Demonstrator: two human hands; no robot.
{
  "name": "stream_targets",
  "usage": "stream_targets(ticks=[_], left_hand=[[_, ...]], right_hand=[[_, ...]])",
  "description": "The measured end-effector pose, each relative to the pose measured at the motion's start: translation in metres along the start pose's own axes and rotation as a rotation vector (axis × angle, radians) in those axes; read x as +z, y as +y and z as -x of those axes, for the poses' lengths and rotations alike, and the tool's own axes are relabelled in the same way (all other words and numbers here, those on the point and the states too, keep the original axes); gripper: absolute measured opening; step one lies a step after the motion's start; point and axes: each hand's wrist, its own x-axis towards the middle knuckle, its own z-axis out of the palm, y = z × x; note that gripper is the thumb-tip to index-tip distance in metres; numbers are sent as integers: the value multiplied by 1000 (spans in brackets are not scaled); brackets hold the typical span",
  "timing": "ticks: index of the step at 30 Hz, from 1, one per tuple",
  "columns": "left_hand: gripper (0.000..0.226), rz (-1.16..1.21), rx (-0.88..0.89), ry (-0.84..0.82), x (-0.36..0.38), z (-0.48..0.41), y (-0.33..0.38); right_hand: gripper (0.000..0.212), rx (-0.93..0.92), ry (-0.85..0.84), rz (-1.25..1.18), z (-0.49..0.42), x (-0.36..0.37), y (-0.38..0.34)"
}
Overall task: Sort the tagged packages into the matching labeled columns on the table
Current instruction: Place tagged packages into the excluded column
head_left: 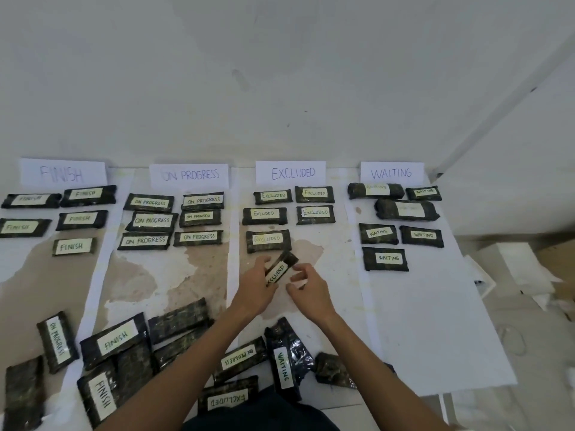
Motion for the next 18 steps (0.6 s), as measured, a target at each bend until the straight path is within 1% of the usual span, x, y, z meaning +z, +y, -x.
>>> stream_targets(ticks=[2, 4, 5, 7, 9, 13, 15, 18], left_hand=[[41, -13, -22, -40, 1, -16, 8], [30, -86, 22, -121, 1, -34, 16], [28, -117, 56, -176, 1, -43, 21], [30, -175, 124, -261, 4, -61, 31], [34, -208, 166, -243, 7, -79, 39], [45, -235, 189, -159, 19, -110, 45], [51, -266, 208, -142, 27, -118, 47], [57, -326, 247, -95, 41, -130, 46]], right_hand=[[44, -2, 66, -37, -12, -15, 4], [47, -14, 86, -96, -25, -28, 6], [44, -12, 94, -122, -33, -34, 7], [31, 8, 108, -178, -48, -45, 10], [21, 50, 131, -234, -63, -54, 14], [14, 162, 219, -331, -95, -68, 25], [16, 216, 253, -347, -111, -72, 31], [28, 289, 335, -323, -130, -75, 35]])
